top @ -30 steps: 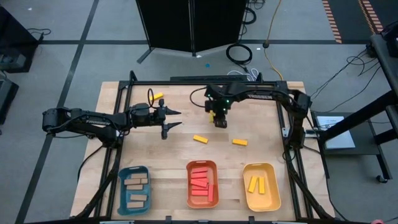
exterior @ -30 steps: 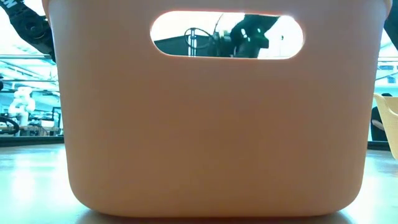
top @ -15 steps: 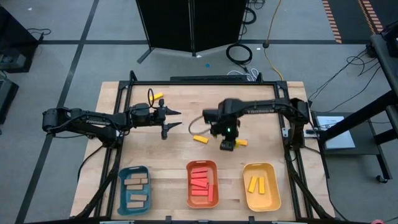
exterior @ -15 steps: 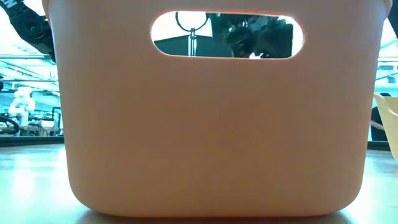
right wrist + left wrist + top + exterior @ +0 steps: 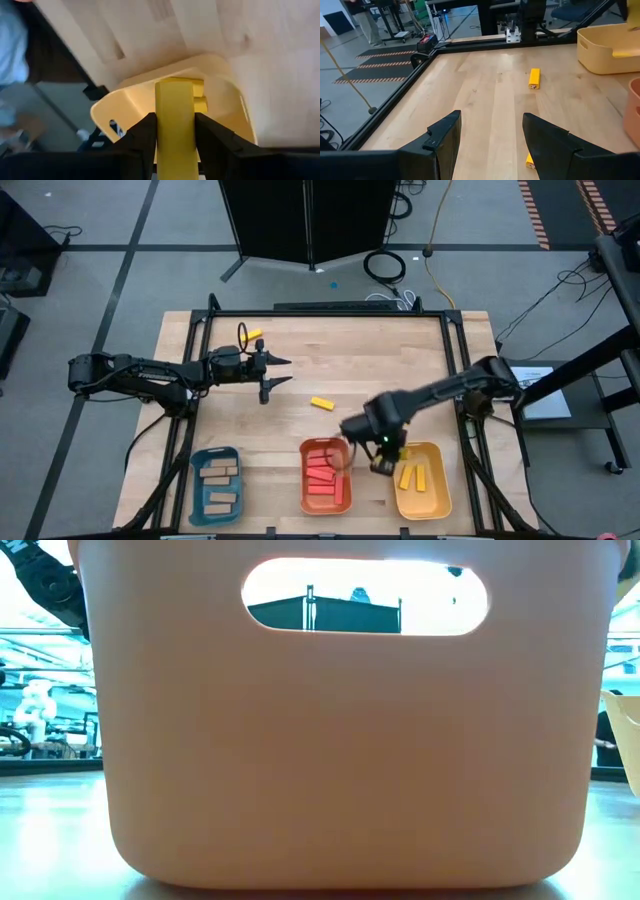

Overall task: Sort blocks
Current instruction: Put the top middle yellow block into the yellow bin

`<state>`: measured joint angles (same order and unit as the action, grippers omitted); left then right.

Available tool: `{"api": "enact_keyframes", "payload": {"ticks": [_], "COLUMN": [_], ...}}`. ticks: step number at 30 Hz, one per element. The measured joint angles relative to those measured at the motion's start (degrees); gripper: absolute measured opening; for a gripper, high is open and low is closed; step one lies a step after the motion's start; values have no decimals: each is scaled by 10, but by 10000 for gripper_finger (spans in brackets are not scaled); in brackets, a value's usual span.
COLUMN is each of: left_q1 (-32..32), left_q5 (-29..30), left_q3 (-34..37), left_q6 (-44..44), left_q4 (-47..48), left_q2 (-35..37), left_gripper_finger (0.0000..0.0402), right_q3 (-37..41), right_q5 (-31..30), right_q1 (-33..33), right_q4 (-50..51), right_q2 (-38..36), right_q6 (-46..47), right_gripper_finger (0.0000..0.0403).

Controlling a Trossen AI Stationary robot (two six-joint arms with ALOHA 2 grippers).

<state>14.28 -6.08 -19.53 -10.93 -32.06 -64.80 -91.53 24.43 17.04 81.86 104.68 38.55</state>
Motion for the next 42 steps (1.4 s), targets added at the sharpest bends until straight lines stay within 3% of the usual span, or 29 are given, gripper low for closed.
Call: {"api": "enact_keyframes", "payload": {"ticks": [10,15,20,26,30,42], "left_q1": [0,0,0,0,0,-1], "left_q5": [0,0,0,0,-9,-13], "left_q3": [0,0,0,0,0,0], "left_q6": [0,0,0,1,9,10], "left_q4": [-7,-10,-21,-24,-37,-37], "left_q2": [0,0,0,0,0,0], "left_gripper_finger": [210,210,210,210,210,210], "right_q3": [0,0,0,0,0,0], "right_q5": [-63,-107,-112,-112,-143,-136], "right_q1": [132,173,197,214,214,213], "right_q4": [23,29,29,29,29,65], "right_q2": [-10,-10,-10,-10,-10,-10], "right_q6": [198,282,348,360,371,380], "right_gripper_finger": [109,109,109,109,110,110]}}
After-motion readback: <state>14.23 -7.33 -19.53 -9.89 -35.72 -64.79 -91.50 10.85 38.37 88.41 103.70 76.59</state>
